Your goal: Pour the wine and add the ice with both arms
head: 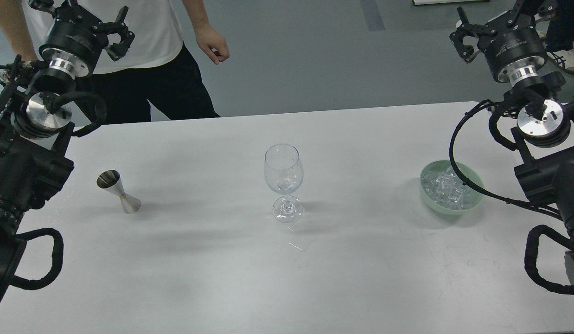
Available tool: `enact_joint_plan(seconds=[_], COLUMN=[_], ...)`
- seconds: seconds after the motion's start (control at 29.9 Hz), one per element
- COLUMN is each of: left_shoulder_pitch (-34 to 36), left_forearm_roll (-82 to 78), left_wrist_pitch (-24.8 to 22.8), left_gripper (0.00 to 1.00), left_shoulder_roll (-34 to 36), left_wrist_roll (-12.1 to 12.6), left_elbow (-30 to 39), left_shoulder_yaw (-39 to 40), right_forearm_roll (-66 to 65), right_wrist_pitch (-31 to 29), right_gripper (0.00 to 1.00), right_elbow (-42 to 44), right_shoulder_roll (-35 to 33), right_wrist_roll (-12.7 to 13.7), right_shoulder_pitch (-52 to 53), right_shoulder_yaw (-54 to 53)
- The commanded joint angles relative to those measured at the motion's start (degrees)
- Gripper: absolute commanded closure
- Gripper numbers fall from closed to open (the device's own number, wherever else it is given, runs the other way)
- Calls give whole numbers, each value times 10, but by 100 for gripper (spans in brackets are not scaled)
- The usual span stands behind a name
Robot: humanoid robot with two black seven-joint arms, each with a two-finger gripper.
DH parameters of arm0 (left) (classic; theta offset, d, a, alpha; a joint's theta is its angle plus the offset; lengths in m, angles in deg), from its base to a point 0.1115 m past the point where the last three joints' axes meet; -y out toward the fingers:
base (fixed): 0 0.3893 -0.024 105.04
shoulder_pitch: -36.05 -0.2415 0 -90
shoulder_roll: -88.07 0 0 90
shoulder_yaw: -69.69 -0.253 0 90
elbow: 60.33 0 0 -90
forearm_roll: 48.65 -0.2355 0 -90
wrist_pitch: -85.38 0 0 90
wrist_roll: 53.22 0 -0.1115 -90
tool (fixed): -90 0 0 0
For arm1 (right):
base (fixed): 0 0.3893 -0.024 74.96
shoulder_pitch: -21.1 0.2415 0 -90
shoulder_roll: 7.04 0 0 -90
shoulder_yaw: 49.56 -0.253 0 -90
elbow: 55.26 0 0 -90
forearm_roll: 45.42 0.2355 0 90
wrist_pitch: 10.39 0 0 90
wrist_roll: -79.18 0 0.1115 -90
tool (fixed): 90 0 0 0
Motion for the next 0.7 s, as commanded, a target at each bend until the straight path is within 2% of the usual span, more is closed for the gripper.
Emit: enact_joint_plan(seconds=[0.0,0.17,0.37,0.67], left_shoulder_pitch=[0,2,-7,-5], left_forearm_roll=[0,-1,0,-3], left_wrist_pitch=[-1,3,-31,-34], left_gripper=[2,2,2,2], left_shoulder_roll=[0,2,3,3], left_wrist_roll=[-2,-2,-4,-4], left_elbow=[0,-2,-4,-7], left_shoulder_yaw=[0,-2,-2,-1], right_forearm_roll=[0,0,0,0], right_wrist_pitch=[0,0,1,2], right_gripper=[0,0,0,0], right_elbow=[0,0,13,24], right_shoulder_roll=[1,1,7,13], right_wrist_roll=[0,1,2,4], right_shoulder_pitch=[5,6,7,25], right_shoulder_yaw=[0,0,0,0])
